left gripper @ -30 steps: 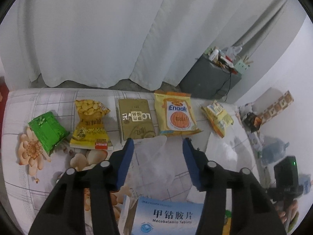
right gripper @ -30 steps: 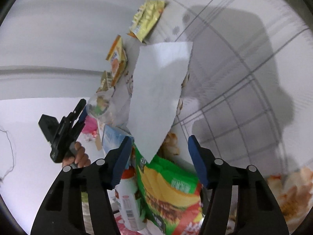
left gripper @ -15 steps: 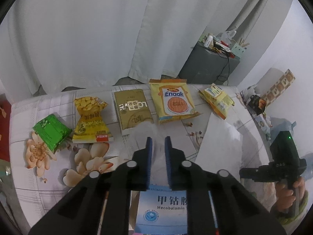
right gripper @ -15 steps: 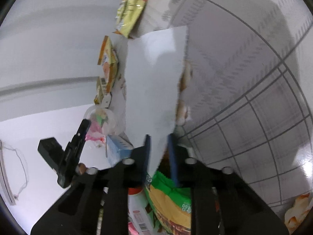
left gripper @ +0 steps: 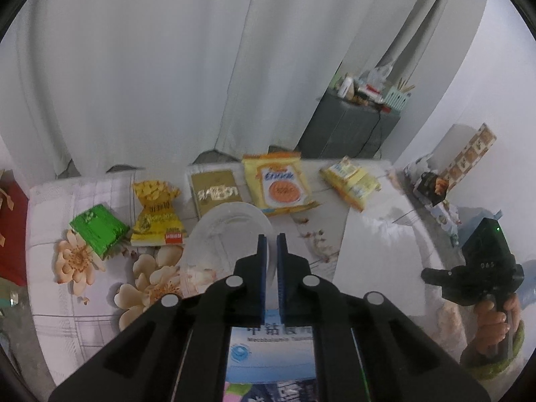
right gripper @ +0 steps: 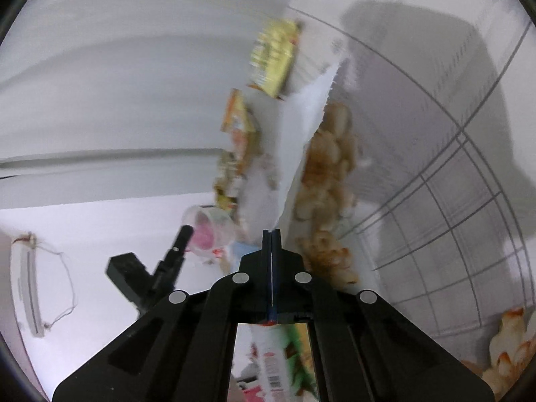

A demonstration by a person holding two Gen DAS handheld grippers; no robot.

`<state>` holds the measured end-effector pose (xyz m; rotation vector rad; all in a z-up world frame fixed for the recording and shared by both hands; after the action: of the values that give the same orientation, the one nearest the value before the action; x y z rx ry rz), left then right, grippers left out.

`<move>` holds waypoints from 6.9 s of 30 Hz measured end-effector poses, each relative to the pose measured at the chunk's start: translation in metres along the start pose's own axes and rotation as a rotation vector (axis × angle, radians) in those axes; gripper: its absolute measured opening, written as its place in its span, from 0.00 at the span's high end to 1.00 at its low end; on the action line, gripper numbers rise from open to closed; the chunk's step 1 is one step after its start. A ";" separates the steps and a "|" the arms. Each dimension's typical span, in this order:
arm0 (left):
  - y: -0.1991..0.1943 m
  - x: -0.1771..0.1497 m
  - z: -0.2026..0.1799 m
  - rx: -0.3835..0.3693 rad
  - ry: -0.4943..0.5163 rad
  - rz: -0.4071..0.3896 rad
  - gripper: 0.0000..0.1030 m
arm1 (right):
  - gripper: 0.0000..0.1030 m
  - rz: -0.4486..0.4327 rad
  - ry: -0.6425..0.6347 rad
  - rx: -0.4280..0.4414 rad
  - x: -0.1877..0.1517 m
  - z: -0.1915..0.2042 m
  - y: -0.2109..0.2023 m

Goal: Collect trash
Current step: 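Carry container and paper over the blue basket and release both, then move both empty grippers back over the table, then grasp the white drink bottle with the right gripper, then grasp the blue medicine box with the left gripper while the right holds the bottle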

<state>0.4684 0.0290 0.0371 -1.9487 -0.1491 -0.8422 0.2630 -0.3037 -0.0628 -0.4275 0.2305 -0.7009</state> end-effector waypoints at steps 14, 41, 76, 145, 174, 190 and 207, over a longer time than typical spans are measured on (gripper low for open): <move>-0.062 -0.004 -0.073 -0.163 0.044 -0.117 0.95 | 1.00 -0.152 -0.103 0.115 -0.043 0.012 -0.104; -0.027 -0.078 -0.359 -0.557 0.405 0.056 0.95 | 1.00 -0.579 0.004 0.202 -0.139 -0.105 -0.322; 0.295 -0.330 -0.690 -0.411 0.632 0.733 0.56 | 0.64 -0.717 0.745 -0.062 -0.129 -0.464 -0.377; -0.185 -0.269 -0.176 0.002 0.067 -0.220 0.13 | 0.08 -0.738 -0.751 -0.739 -0.265 -0.011 -0.175; -0.186 -0.277 -0.095 -0.027 -0.079 -0.249 0.13 | 0.19 -0.152 -0.701 -0.229 -0.230 0.065 -0.059; -0.146 -0.266 -0.054 -0.177 -0.189 -0.172 0.35 | 0.34 0.151 -0.443 -0.322 -0.166 0.068 0.089; -0.128 -0.258 -0.062 -0.320 -0.130 -0.106 0.57 | 0.45 0.231 -0.351 -0.315 -0.164 0.047 0.120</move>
<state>0.1879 0.1067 -0.0095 -2.3148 -0.2064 -0.8487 0.2259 -0.0989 -0.0652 -0.8017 0.0548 -0.3528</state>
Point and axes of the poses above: each gripper's, at about its wrist camera, not at the fingertips, and y roughly the way its jaws point, z to its left, x to its top, the point moved 1 cm from there along y, roughly the way its jaws point, and after that the axes turned 3 degrees about -x, right-handed, at the moved point
